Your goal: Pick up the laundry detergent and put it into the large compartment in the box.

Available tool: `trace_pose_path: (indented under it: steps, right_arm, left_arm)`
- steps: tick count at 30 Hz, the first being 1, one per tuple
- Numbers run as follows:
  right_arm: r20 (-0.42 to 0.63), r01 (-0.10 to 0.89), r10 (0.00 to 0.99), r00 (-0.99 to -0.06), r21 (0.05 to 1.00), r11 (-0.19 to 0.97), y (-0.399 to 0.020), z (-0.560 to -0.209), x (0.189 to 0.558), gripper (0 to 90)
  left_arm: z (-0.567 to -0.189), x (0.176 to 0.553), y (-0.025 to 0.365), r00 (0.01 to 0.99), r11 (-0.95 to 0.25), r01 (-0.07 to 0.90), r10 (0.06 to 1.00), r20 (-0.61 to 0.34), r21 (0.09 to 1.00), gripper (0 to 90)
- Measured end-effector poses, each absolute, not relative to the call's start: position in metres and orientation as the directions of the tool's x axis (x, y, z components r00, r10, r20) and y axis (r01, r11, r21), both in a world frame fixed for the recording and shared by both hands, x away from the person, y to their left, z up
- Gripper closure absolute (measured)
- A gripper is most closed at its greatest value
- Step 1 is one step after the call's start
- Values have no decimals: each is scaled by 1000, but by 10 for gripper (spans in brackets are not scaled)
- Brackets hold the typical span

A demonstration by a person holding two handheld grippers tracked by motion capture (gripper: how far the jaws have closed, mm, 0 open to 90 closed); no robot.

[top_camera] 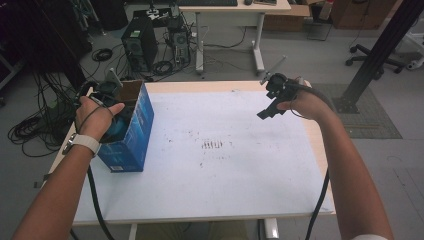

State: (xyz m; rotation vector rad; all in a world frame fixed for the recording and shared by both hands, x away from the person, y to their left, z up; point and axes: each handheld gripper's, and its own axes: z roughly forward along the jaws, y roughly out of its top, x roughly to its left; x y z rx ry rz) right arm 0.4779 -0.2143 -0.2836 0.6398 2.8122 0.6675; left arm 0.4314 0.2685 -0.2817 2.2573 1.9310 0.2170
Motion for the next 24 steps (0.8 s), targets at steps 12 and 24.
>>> trace_pose_path:
  steps: [12, 24]
  right_arm:
    - [-75, 366, 448, -891, 468, 804, -215, -283, 477, 76]
    - [-77, 363, 447, -891, 471, 804, -215, -281, 475, 76]
  left_arm:
    - [-281, 431, 268, 167, -164, 962, 986, 7, 220, 231]
    - [-278, 430, 268, 169, -169, 960, 985, 19, 221, 225]
